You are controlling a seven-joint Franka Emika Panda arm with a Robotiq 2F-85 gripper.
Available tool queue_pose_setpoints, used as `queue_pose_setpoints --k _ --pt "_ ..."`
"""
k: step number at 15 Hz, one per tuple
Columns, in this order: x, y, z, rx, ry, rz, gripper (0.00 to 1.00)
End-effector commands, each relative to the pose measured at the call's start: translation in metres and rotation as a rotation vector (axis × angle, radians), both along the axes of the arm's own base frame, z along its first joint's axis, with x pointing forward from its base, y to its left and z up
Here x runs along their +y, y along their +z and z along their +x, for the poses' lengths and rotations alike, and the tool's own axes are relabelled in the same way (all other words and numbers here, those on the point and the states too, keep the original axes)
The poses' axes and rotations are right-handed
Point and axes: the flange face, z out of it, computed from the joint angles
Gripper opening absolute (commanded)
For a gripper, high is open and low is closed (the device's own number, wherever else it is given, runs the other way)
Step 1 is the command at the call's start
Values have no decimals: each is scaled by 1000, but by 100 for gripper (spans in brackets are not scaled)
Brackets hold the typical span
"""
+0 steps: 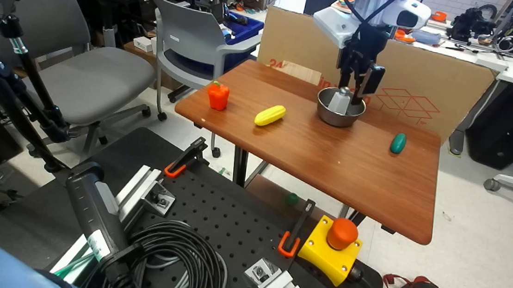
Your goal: Pick up the salt cellar and put it on the table
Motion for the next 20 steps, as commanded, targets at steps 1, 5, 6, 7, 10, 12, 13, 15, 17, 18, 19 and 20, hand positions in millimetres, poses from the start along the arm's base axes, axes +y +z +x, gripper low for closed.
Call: queue_pose_setpoints --k 1,5,6,7,10,12,13,15,17,18,19,20 --pt "4 4 8 -6 1 -31 42" --pt "11 16 7 -18 13 -17 12" --pt "13 22 6 -24 16 -11 5" --pt "15 29 6 -30 15 -6 7" --pt "23 60 1 -60 17 19 7" --pt "30 90 -11 -82 46 32 7" --pt "35 108 -22 -88 80 40 7" --pt "41 138 -44 -65 158 54 7" --pt "43 160 -67 -8 242 62 7" --pt "42 169 -80 24 279 59 7" --pt "40 174 -92 52 313 55 7" --pt "34 175 -102 76 348 50 7"
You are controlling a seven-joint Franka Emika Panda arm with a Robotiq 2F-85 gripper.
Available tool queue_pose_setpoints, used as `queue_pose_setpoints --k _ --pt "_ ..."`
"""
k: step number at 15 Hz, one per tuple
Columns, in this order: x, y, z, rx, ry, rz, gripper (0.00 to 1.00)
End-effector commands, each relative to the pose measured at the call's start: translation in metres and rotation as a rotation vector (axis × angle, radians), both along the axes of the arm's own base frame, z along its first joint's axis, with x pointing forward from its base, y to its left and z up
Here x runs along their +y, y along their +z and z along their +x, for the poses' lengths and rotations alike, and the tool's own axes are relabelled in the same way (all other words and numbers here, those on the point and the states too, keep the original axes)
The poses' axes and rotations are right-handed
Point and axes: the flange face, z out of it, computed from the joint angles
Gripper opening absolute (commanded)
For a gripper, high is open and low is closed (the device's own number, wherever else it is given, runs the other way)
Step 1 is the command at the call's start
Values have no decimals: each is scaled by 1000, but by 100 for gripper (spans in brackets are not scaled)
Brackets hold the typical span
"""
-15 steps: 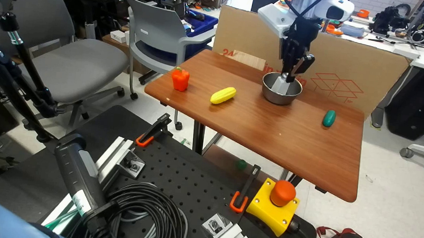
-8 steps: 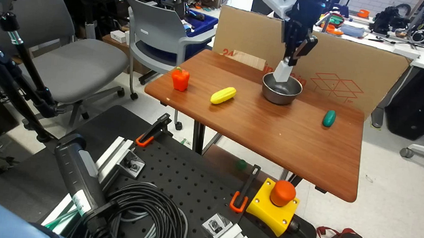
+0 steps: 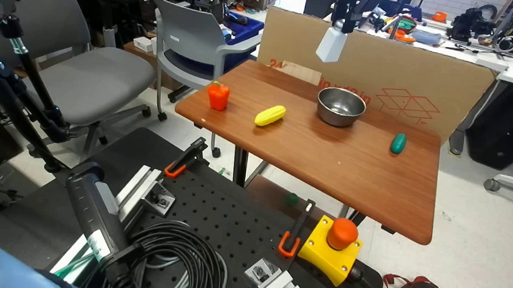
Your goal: Pick up the salt cellar and put it on the table
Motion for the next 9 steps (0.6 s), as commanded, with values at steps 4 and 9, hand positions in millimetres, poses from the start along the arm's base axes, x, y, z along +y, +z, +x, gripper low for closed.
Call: queue_pose_setpoints --k 4,9 --pt "-41 -2 -62 60 148 -51 7" --pt "-77 -58 -79 33 124 -151 7"
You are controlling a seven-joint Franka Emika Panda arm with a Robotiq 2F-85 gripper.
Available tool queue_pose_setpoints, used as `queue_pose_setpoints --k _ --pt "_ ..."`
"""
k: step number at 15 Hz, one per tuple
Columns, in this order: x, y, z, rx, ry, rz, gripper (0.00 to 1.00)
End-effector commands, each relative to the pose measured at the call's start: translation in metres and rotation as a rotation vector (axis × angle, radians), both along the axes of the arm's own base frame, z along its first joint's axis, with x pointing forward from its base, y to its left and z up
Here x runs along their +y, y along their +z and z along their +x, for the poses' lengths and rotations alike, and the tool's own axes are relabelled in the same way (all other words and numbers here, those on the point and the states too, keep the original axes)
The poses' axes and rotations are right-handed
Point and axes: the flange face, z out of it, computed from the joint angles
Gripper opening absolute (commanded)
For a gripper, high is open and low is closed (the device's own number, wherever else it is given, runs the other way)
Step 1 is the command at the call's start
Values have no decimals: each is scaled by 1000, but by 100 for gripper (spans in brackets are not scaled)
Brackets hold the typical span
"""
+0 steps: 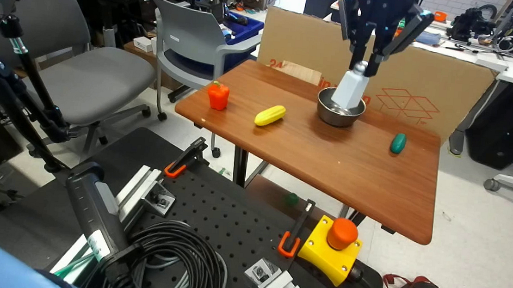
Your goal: Pick up the salt cellar and put it on the table
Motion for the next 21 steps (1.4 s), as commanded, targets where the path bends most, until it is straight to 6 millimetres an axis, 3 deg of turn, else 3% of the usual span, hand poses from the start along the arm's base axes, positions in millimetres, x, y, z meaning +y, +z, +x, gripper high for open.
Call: queue_pose_setpoints --k 1,10,14,16,18,19,21 --pt "-20 -38 -12 -66 -10 -75 7" --pt "-55 -124 -20 14 -115 -174 7" --pt "-61 -142 -19 54 -125 -180 7" --pt "-61 -138 -16 37 -119 -181 7" --pt "-59 -133 -16 40 -111 -177 54" --pt "-58 -132 -16 44 -107 -174 55" --pt "-51 -125 -18 52 -85 -161 68"
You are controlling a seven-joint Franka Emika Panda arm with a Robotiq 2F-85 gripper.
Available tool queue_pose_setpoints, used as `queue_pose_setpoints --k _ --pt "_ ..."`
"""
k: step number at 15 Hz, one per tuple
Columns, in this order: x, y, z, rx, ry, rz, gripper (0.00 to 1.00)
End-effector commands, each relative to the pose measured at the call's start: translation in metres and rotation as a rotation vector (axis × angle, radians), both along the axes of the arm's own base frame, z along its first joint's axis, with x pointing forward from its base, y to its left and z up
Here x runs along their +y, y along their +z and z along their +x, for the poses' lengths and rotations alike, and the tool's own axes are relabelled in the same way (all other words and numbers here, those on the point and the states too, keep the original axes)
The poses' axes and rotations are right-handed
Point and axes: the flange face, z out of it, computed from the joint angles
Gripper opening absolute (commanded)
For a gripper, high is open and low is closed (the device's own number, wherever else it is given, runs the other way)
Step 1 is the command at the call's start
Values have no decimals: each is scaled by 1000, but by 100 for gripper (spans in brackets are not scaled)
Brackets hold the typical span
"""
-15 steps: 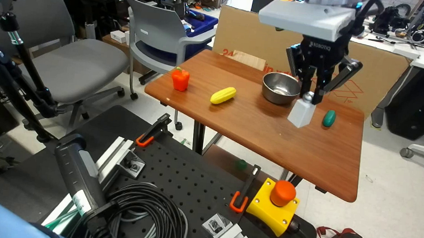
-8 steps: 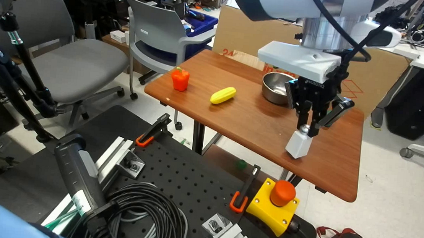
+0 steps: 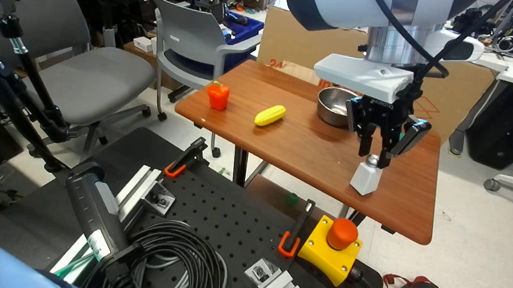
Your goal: Pick up the salt cellar and put it on the table
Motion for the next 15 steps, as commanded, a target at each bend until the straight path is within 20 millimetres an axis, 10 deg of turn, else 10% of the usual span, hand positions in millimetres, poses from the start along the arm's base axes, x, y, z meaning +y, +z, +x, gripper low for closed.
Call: queue_pose_setpoints --k 1,4,9,10,15 --pt "10 13 1 1 41 15 77" --pt "33 48 -4 -37 138 73 98" --pt "100 131 -23 -147 318 290 100" --pt "80 102 -1 -127 252 223 100" --pt "102 133 -21 -146 306 270 100"
